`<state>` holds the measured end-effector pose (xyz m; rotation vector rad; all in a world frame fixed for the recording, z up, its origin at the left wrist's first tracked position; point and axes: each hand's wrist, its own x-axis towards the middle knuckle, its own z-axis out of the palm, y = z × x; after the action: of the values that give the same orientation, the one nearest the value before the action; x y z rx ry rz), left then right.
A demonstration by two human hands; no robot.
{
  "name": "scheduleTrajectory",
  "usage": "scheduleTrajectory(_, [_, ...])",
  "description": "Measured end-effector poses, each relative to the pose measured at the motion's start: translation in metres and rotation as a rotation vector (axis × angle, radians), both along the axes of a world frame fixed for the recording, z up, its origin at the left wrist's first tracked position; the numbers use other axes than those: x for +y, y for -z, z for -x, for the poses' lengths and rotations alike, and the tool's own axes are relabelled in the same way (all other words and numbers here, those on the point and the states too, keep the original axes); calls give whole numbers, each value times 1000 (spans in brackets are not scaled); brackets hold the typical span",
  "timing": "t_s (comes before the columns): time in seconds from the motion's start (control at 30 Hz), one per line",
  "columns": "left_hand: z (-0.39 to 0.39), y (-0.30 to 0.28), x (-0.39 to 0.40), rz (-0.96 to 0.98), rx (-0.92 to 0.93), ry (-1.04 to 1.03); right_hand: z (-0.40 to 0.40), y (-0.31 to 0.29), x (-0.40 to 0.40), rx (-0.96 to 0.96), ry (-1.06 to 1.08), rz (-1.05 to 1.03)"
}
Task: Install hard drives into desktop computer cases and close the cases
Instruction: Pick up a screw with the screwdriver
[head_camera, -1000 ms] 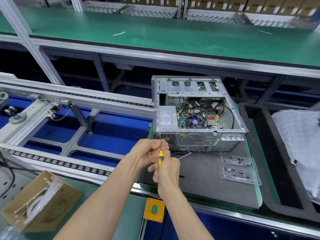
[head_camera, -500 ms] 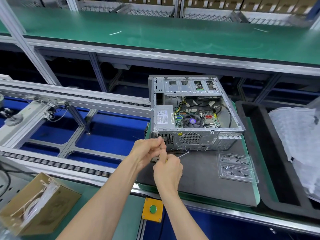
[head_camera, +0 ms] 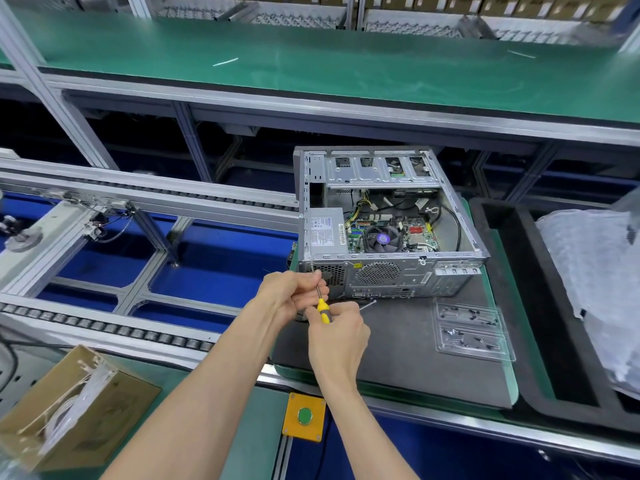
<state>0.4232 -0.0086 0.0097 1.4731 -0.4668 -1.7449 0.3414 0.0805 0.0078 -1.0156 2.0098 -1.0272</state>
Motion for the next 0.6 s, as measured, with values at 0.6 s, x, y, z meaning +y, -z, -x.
scheduleTrajectory(0.6, [11,40,33,53,645,-74,39,18,1,25,-249,118])
